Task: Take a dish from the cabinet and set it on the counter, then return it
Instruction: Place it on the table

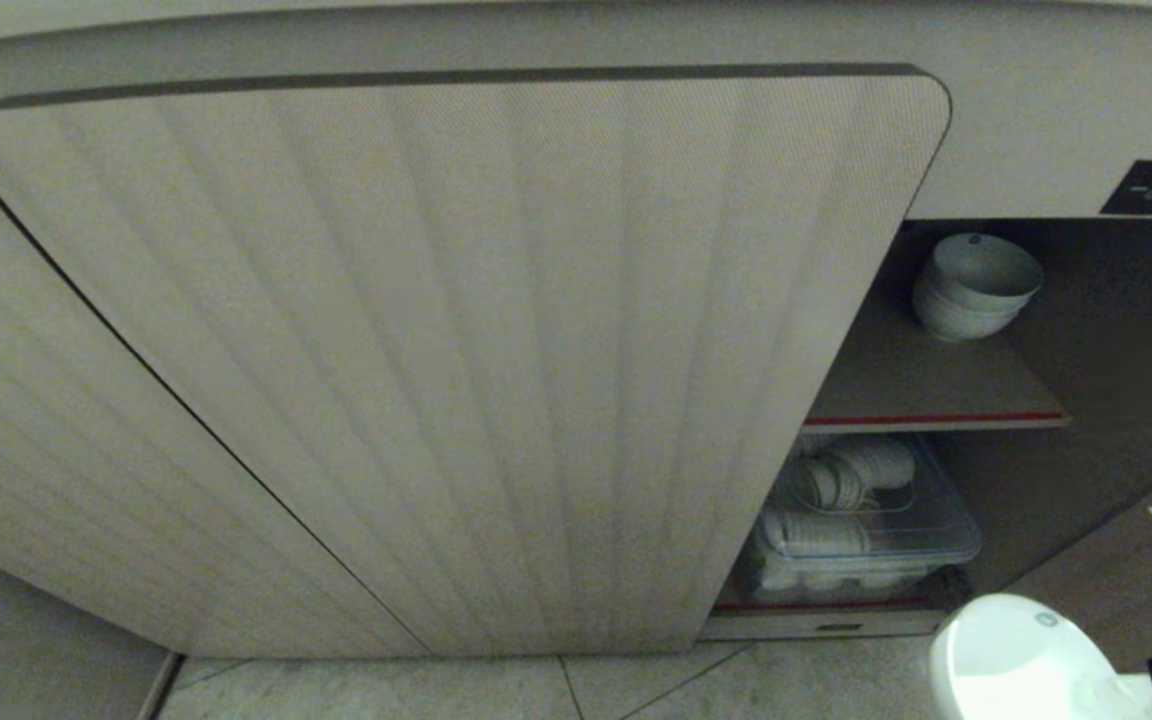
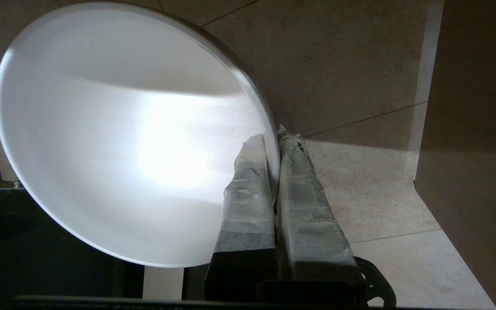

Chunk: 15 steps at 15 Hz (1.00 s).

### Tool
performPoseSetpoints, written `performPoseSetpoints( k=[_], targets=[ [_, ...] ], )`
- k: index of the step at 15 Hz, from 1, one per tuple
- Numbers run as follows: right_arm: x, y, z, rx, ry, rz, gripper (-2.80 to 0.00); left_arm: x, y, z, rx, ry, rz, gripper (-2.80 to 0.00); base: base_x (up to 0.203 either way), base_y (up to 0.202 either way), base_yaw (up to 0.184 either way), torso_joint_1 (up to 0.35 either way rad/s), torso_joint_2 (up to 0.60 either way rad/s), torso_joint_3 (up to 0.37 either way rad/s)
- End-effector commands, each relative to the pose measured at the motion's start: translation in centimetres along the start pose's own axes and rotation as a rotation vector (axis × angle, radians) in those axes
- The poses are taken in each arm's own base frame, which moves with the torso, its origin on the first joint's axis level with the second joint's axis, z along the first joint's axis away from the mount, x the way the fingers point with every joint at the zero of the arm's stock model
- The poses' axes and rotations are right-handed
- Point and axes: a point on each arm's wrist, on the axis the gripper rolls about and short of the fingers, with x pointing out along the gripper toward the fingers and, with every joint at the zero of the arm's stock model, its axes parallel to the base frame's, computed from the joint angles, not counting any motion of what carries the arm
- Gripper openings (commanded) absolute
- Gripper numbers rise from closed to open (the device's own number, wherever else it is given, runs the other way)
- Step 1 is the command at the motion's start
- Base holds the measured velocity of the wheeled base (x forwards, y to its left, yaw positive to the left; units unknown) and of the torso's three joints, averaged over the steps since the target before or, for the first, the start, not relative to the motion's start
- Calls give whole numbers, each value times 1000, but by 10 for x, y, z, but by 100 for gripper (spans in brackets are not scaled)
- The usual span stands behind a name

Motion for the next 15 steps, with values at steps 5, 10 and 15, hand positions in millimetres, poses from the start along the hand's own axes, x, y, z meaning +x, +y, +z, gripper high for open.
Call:
performPoseSetpoints(
  k=[5, 10, 15],
  targets=[
    [-5, 0, -3, -3, -20, 5, -280, 0, 0, 0, 0, -1, 1, -280, 0, 0, 0, 0, 0, 0],
    [-11, 0, -10, -6, -10, 5, -280, 0, 0, 0, -1, 0, -1, -280, 0, 0, 0, 0, 0, 0],
    [-18, 0, -19, -5, -4, 6, -280, 0, 0, 0, -1, 0, 0, -280, 0, 0, 0, 0, 0, 0]
  ],
)
